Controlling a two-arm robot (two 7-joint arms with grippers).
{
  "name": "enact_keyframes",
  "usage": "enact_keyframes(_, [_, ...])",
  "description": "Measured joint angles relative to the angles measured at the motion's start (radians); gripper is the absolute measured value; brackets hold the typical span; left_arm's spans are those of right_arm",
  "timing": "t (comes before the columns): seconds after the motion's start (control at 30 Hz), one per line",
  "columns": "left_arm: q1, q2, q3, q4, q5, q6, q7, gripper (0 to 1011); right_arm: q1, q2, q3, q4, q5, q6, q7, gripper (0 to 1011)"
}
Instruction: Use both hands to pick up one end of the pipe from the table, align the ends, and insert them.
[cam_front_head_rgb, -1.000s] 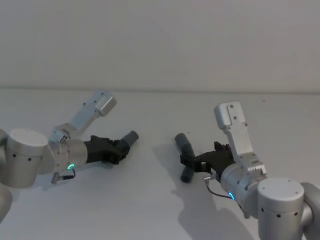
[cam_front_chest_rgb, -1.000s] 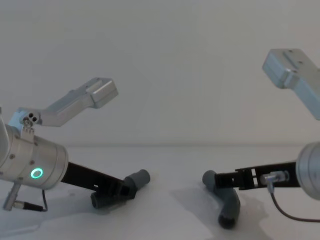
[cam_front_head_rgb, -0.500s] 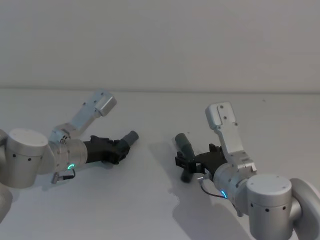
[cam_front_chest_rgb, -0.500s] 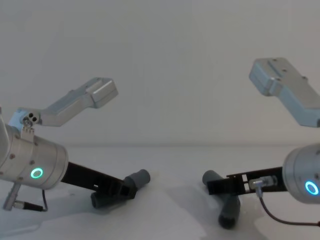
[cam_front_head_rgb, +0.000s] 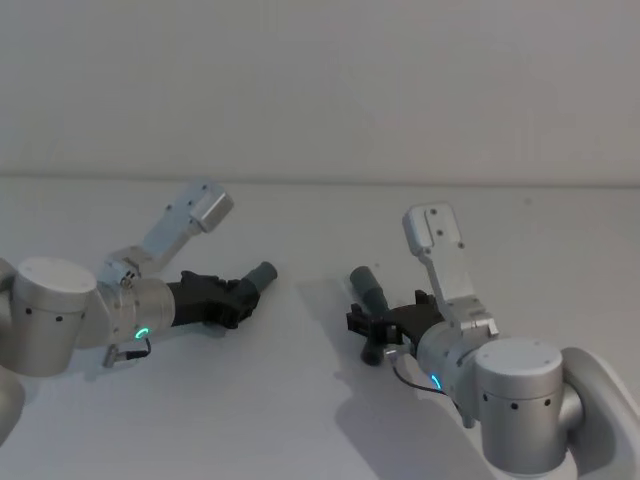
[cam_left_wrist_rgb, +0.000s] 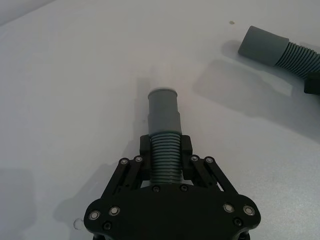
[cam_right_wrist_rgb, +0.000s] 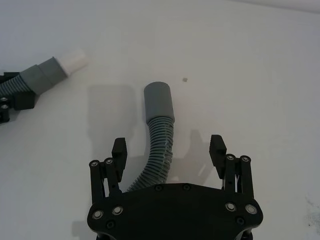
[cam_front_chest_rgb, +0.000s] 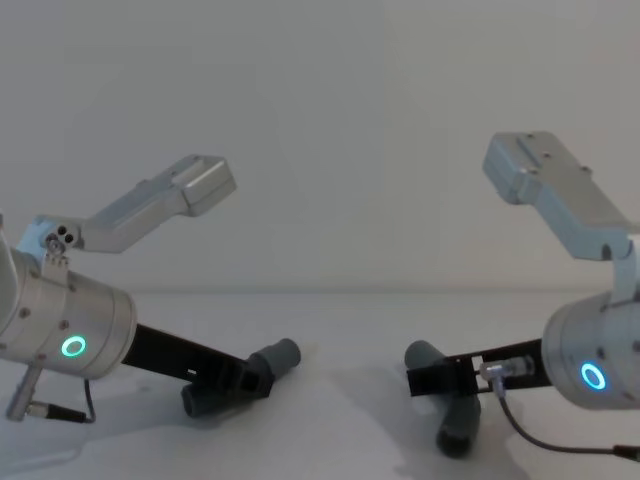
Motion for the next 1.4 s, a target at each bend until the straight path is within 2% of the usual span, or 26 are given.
enact_keyframes(0.8, [0.000, 0.000, 0.000, 0.000, 0.000, 0.000, 0.000, 317, 0.026, -0.069, 0.029, 0.051, -0.017, 0.040, -0.042, 1000])
enact_keyframes(1.4, [0.000, 0.000, 0.000, 0.000, 0.000, 0.000, 0.000, 317, 0.020, -0.084, 0.031, 0.053, -0.034, 0.056, -0.049, 1000])
